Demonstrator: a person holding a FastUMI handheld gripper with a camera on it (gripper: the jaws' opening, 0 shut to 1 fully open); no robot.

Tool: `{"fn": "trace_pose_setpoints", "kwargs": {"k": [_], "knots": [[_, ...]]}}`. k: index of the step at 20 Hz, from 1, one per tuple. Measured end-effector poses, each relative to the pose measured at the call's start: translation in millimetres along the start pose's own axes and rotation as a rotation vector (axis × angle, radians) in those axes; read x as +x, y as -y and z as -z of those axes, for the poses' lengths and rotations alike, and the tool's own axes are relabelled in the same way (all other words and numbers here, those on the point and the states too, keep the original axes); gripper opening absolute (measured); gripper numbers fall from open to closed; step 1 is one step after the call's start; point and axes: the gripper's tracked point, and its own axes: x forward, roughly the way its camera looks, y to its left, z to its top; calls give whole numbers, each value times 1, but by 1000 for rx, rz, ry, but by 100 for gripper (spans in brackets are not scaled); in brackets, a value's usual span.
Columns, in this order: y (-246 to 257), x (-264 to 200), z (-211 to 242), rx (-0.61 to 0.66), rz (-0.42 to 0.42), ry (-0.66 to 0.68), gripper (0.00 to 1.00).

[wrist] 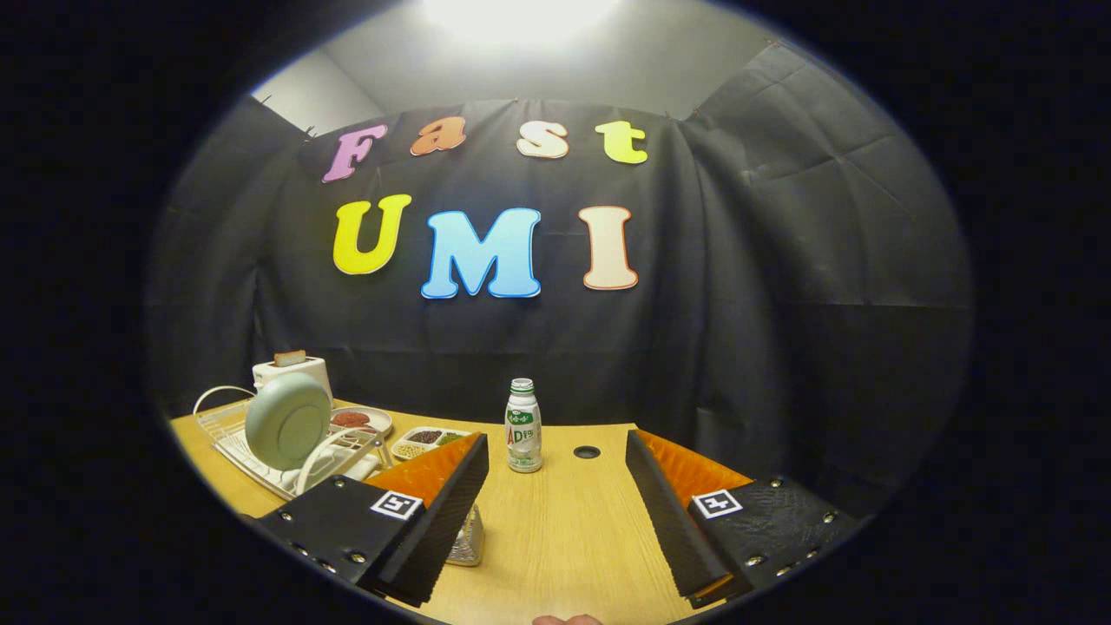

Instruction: Take the plate from the dish rack, then take the spoon from the basket and place it into the plate.

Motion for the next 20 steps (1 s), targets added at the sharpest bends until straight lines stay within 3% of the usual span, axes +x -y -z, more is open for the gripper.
{"fn": "trace_pose_setpoints", "kwargs": {"k": [9,15,20], "knots": [[-56,4,-75,51,61,11,98],[-109,21,-89,38,5,-49,98],[-170,32,-81,-10,-92,-110,98]]}}
